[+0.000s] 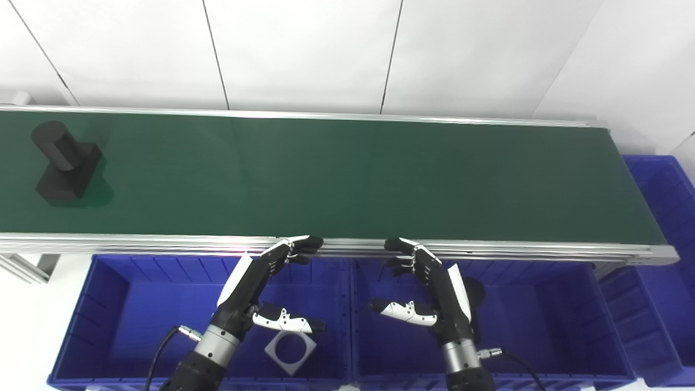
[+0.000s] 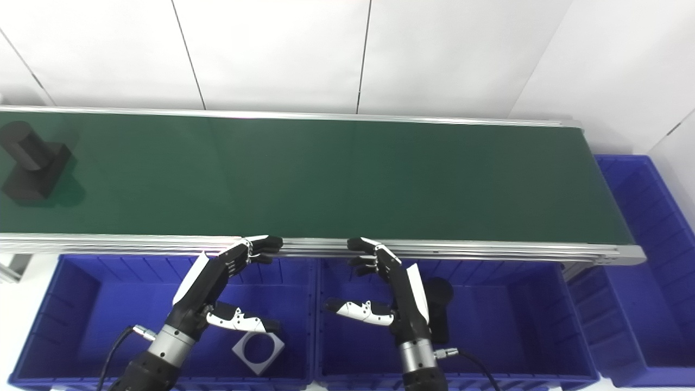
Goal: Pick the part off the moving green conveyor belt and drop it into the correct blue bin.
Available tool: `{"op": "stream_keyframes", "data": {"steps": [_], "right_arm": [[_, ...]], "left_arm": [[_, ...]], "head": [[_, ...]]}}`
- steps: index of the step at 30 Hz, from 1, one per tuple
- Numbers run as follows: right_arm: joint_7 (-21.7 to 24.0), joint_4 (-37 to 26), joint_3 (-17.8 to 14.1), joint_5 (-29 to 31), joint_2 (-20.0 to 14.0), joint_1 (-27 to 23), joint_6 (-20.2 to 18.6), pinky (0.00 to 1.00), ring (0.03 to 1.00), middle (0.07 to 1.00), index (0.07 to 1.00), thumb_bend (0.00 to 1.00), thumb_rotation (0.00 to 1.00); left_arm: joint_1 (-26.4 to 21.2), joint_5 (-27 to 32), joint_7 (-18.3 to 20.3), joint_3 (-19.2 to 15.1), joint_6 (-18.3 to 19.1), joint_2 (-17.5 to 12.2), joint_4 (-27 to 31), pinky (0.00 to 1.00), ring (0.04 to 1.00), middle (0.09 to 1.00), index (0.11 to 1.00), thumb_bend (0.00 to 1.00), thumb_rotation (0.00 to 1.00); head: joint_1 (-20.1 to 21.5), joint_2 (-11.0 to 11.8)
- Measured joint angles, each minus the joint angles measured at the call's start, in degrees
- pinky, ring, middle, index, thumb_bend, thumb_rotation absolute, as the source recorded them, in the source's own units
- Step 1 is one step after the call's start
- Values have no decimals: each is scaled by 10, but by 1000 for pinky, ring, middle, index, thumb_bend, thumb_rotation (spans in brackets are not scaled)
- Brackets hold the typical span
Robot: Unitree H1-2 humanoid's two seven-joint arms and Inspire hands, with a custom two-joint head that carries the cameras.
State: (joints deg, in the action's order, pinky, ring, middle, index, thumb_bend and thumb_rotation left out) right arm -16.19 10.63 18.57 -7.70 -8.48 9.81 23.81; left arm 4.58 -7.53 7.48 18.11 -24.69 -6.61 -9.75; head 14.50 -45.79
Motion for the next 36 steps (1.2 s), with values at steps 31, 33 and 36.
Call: {"op": "stream_keyframes", "data": {"steps": [31,33,36], "right_arm": [[3,6,0,1,-1,1,0,575,643,750,727,1000,378],[3,10,0,0,-1,1,0,577,642,751,725,1000,378],[3,10,1,0,-1,1,0,576,642,751,726,1000,379]], "left_arm": [[0,-13,-49,21,0,-3,-1,665,750,758,727,866,73],[0,-13,-50,22,0,-3,-1,669,752,759,728,865,80],[-1,-13,-52,23,0,-4,-1,668,752,760,729,866,84]], "head": [[-5,7],[-5,7],[-6,9]]}}
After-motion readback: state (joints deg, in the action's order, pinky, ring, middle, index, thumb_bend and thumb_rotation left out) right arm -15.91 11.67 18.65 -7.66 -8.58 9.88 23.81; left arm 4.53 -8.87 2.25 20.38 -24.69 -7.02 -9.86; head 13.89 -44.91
